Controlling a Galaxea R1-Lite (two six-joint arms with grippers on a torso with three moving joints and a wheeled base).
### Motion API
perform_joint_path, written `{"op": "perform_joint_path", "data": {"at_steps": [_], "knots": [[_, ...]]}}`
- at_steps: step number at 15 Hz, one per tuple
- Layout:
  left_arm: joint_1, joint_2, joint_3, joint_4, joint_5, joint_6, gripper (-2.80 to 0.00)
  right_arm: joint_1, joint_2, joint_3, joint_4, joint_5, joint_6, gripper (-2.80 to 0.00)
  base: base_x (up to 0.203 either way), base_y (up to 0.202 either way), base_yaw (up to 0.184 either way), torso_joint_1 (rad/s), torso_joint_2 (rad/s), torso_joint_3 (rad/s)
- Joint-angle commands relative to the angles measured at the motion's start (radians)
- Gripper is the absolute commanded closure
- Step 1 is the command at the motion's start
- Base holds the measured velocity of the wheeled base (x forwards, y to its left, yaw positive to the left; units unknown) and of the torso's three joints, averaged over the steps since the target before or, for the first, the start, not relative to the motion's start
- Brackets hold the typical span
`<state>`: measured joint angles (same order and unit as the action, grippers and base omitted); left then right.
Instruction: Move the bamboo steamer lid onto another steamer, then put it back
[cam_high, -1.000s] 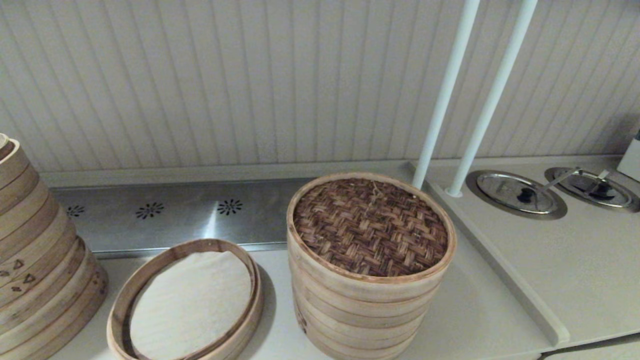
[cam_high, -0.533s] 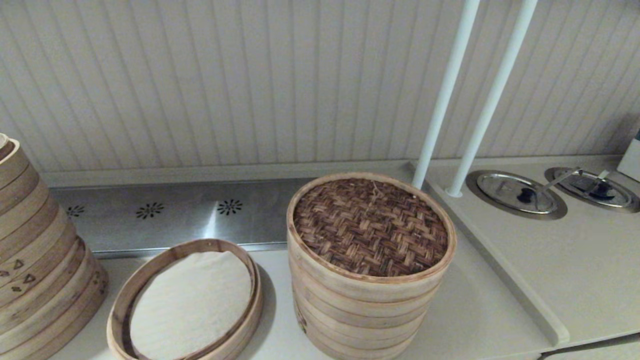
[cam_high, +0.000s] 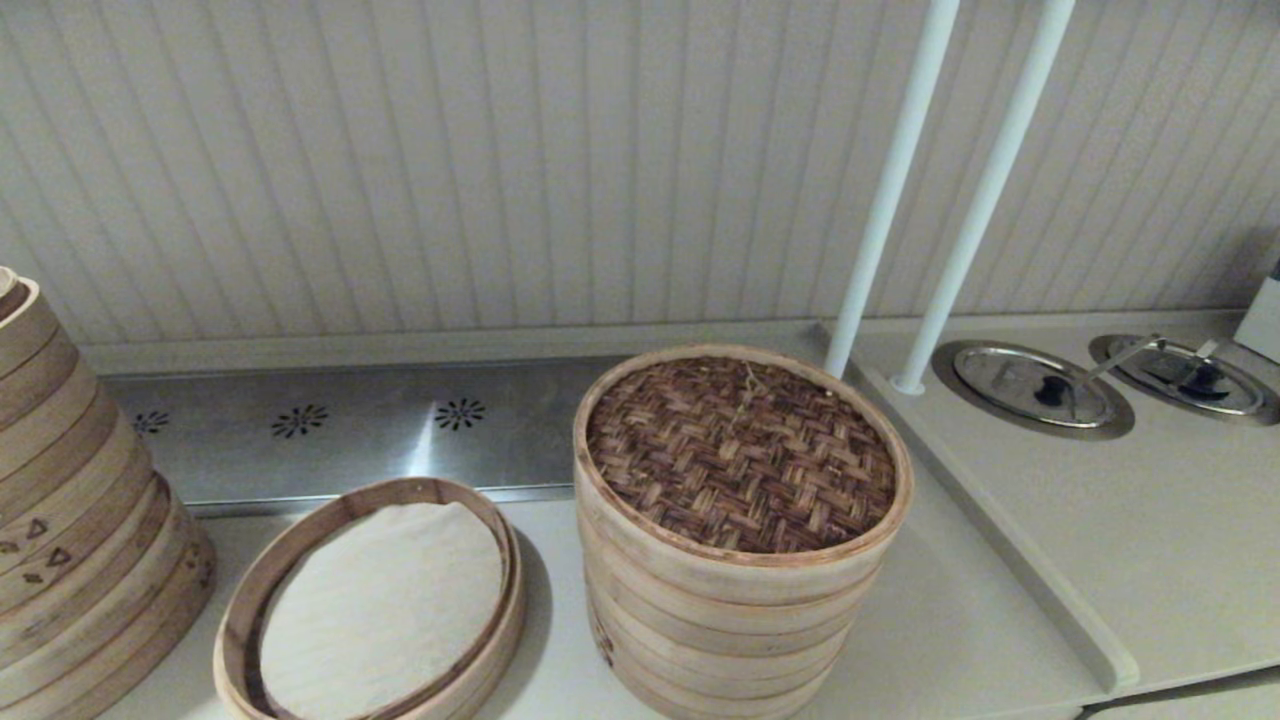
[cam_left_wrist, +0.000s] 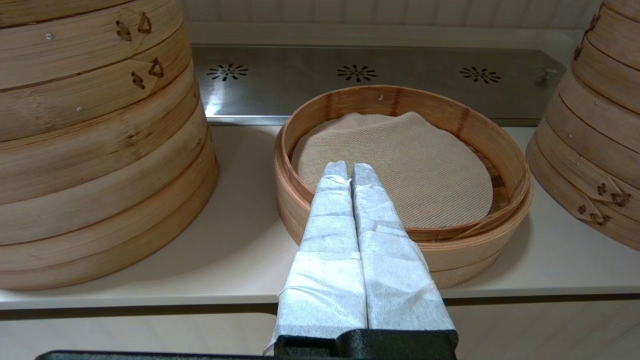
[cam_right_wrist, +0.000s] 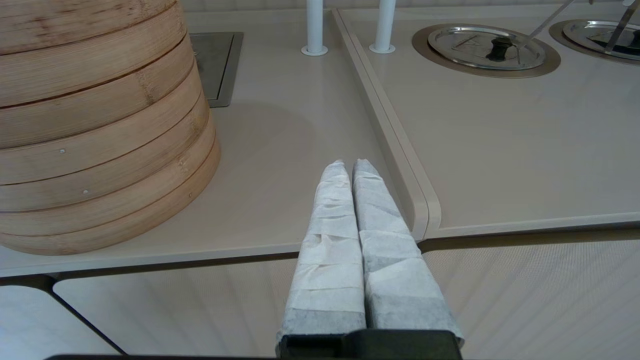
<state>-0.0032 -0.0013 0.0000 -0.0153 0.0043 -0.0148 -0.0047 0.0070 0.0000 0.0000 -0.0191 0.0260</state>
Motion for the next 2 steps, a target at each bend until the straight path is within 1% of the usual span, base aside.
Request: {"op": "perform_joint_path", "data": {"at_steps": [1,2], "knots": [[0.000,0.001,0.000,0.000,0.000,-0.002,0.00,0.000,0.001,0.005,0.000,-0.001,0.000,0.00,0.000,0.000,0.000,0.000,0.00,0.000],[0.000,0.001,0.000,-0.001,0.000,-0.004,0.00,0.000,0.001,0.005,0.000,0.000,0.000,0.00,0.000,0.000,0.000,0.000,0.00,0.000]]}}
